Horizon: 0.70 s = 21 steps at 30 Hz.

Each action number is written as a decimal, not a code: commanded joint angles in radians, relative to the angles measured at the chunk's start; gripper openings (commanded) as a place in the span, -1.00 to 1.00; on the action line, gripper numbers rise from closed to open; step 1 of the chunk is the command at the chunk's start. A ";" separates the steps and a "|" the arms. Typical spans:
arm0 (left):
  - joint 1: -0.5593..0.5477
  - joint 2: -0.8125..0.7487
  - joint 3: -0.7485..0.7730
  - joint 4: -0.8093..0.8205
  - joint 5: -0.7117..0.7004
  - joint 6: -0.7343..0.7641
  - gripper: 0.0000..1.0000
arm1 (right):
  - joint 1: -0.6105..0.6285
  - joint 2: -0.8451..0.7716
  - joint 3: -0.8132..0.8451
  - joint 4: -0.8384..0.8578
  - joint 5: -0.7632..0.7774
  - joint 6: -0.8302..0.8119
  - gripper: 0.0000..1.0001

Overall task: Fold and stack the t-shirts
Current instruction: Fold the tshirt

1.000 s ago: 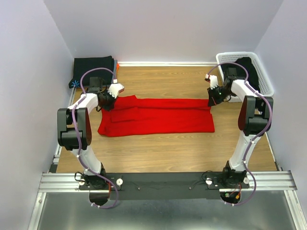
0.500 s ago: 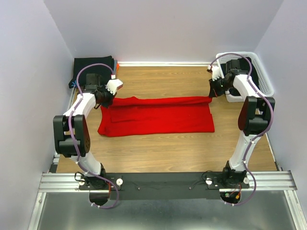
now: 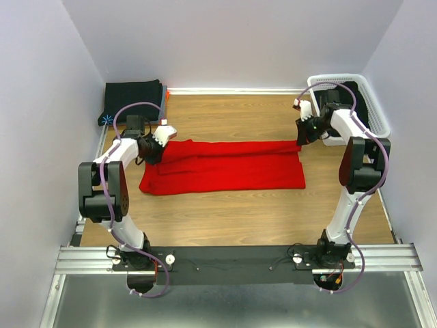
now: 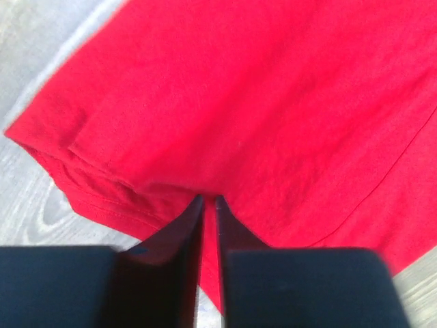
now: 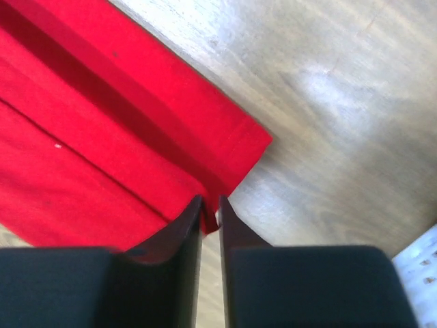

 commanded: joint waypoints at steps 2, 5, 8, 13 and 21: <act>0.011 -0.004 0.048 -0.064 0.025 0.048 -0.33 | -0.006 0.003 0.039 -0.063 -0.002 -0.011 -0.25; 0.017 0.011 0.161 -0.108 0.059 0.037 -0.28 | -0.005 -0.001 0.113 -0.099 -0.051 0.026 -0.09; 0.026 0.060 0.230 -0.130 0.093 0.006 -0.28 | 0.006 0.001 0.156 -0.130 -0.081 0.055 -0.12; 0.028 0.144 0.302 -0.133 0.137 -0.038 -0.28 | 0.061 0.030 0.231 -0.136 -0.100 0.112 -0.21; 0.029 0.224 0.301 -0.079 0.143 -0.121 -0.26 | 0.254 0.186 0.431 -0.047 -0.183 0.354 -0.26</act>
